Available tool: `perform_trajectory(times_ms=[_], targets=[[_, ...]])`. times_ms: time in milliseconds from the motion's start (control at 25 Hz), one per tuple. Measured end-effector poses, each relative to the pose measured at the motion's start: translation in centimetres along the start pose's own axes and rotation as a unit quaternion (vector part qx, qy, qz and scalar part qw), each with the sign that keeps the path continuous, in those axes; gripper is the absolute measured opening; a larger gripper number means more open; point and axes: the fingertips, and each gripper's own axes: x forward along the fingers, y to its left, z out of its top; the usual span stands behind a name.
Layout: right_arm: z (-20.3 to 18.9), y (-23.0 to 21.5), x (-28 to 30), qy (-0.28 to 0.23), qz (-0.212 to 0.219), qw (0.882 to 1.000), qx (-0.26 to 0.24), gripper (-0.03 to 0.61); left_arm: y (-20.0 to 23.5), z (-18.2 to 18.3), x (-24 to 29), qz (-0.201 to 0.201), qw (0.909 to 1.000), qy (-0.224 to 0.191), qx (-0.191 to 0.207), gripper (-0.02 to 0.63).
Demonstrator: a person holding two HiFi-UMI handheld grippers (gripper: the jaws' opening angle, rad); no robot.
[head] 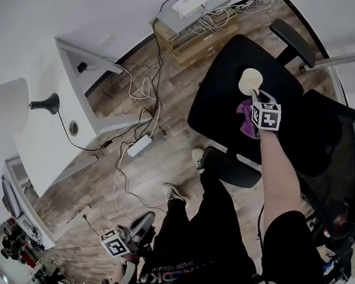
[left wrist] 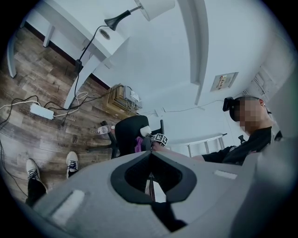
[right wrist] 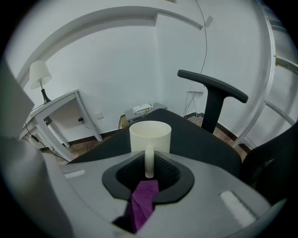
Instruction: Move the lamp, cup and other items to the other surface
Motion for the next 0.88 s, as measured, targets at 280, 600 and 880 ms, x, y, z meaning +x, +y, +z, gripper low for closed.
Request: perform_trajectory(times_ms=[280,600,880], targets=[[-1.4,-0.3,0.1,0.024,-0.001,1.000,-0.003,0.060,0.0,-0.3,0.5,-0.011,0.9999,-0.005,-0.001,-0.006],[-4.6,-1.2,-2.0,0.078,-0.014,0.997,0.025,0.136,0.4,0.5,-0.3,-0.030,0.9993,-0.024,0.003,-0.006],[-3.1,-1.0,-8.3,0.042,-0.043,0.998,0.022,0.063,0.6,1.2,-3.9,-0.064,0.9959,-0.064,0.005,-0.006]])
